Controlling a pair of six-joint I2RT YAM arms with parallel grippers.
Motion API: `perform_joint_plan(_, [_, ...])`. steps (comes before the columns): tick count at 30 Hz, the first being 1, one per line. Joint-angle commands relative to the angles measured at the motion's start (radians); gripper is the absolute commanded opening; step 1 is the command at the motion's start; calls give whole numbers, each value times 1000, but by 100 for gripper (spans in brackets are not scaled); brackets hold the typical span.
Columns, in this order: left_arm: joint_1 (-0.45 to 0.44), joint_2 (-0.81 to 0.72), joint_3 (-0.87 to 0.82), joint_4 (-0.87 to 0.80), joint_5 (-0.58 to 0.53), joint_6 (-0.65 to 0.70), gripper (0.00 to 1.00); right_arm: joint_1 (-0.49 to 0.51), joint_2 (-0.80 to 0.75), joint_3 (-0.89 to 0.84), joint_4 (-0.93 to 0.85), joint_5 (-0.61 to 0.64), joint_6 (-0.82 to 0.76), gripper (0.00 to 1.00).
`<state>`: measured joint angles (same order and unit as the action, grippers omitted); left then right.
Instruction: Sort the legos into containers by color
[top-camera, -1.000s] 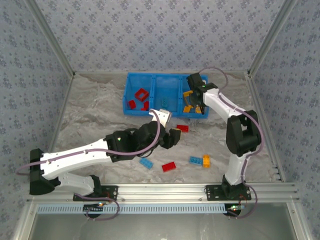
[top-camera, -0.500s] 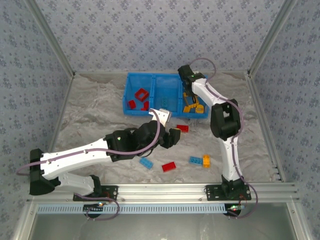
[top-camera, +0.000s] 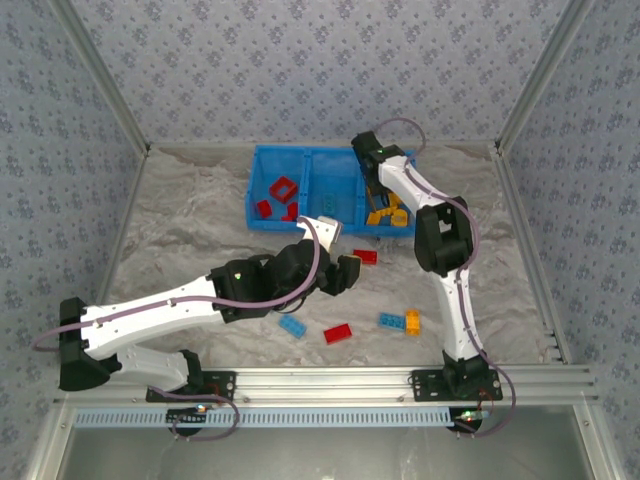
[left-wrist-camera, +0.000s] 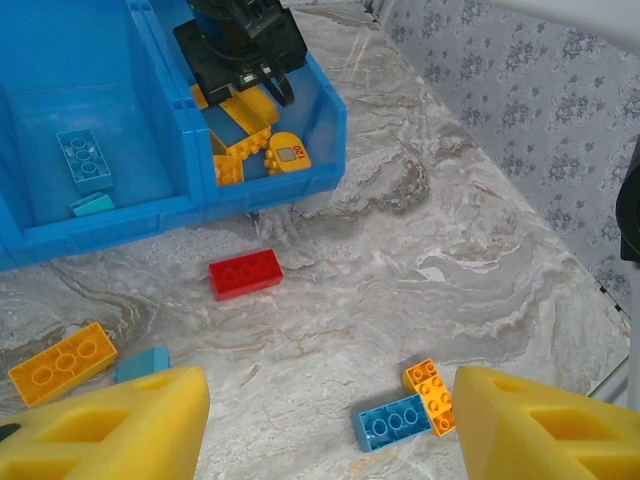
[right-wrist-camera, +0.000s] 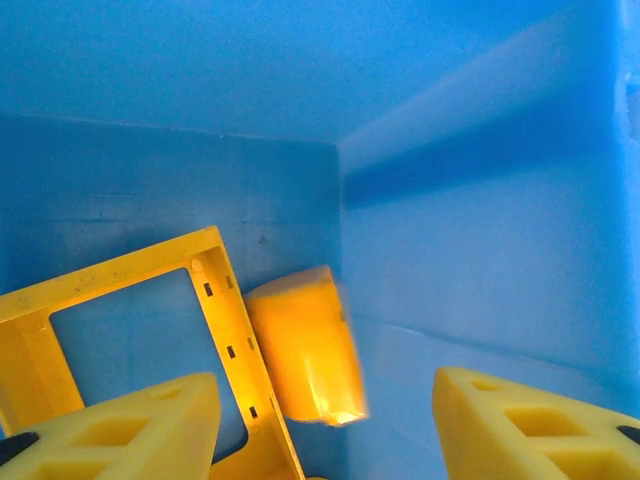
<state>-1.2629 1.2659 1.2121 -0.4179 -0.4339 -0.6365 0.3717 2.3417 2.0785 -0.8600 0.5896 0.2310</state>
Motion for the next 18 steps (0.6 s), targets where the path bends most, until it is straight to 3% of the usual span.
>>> perform_joint_plan(1, [3,-7,0,4,9,-5,66,12,-111,13,-26,32,2,57])
perform_joint_plan(9, [21,-4,-9,-74,4,-75,66,55,-399,-124,35,30,14,52])
perform_joint_plan(14, [72,6,-28,-152,66,-138,66,120,-744,-451,158,-61,32,53])
perform_joint_plan(18, [80,17,-58,-161,161,-109,66,211,-1009,-695,192,-195,43,55])
